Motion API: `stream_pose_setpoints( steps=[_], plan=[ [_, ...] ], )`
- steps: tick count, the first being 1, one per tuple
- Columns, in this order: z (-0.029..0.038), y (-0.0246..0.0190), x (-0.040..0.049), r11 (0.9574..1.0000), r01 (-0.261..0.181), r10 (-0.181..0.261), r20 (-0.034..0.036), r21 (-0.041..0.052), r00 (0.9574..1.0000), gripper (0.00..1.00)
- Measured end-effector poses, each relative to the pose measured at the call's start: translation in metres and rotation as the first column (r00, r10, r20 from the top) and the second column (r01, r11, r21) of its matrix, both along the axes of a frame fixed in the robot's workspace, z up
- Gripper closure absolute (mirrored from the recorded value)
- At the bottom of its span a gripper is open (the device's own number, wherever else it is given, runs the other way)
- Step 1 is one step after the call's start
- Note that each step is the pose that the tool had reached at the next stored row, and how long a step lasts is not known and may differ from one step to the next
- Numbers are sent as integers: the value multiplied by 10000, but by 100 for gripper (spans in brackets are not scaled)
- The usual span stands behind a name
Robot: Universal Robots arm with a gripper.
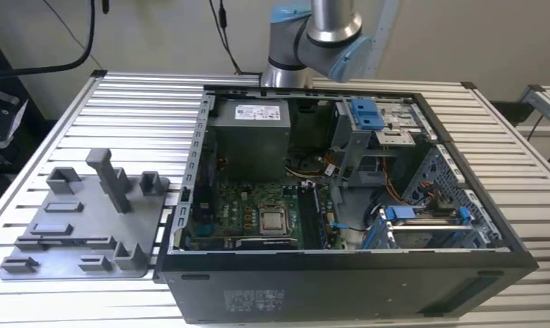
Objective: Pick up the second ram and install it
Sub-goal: 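Reach for the second ram, then pick up the second ram and move it above second insertion slot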
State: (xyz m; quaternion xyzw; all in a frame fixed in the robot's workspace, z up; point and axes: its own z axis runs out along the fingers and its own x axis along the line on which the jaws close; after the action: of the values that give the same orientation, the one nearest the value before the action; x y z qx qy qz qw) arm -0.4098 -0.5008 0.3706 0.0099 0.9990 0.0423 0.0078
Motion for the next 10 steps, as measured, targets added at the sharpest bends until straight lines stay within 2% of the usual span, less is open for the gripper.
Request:
stream_pose_setpoints(
  steps=[10],
  plan=[
    [-2,-1,1,10000,-1,1,0,0,10000,89]
  ],
)
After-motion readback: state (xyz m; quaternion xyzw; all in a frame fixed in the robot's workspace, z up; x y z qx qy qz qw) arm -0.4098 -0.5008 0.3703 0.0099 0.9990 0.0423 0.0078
